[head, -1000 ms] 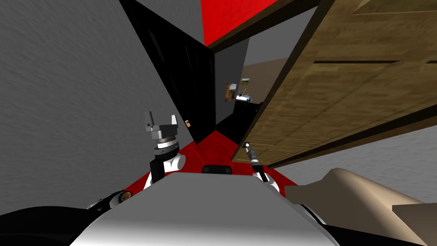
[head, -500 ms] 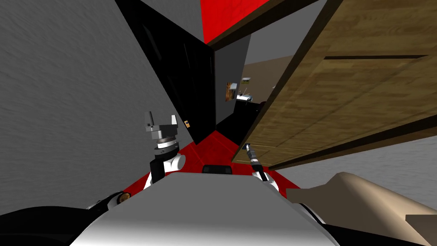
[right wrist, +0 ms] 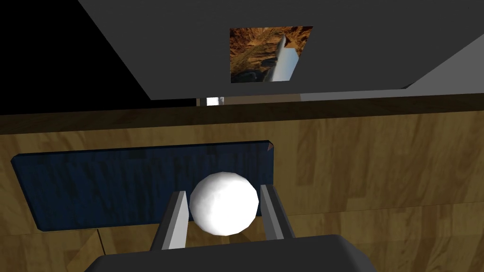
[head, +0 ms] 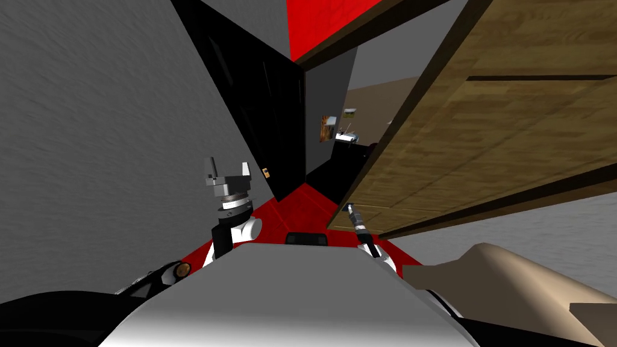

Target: Pull the door open

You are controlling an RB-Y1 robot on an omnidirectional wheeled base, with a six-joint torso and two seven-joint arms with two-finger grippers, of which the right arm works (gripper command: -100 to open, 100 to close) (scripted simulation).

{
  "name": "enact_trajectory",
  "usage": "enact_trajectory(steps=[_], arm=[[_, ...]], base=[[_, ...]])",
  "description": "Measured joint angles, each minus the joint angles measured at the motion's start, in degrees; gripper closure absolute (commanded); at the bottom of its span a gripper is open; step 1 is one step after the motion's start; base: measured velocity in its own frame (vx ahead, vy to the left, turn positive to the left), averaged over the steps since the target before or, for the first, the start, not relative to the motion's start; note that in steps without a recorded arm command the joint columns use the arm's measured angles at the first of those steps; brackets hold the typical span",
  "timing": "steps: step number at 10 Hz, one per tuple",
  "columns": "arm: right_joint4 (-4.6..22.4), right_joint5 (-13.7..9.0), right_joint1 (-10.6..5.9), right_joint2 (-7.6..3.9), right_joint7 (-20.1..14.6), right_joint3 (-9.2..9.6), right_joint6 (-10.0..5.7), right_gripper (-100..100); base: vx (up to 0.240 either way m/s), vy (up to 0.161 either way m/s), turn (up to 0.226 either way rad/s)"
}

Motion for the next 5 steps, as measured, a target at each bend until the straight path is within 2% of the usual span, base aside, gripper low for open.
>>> enact_trajectory(steps=[4, 5], arm=[[0.72, 1.15, 1.77, -1.86, -2.41, 2.52, -3.55, 100], [-0.06, 1.41, 2.8, -2.32, -2.89, 3.08, -4.17, 100]], base=[[-0.215, -0.076, 0.095], [-0.111, -0.031, 0.017]])
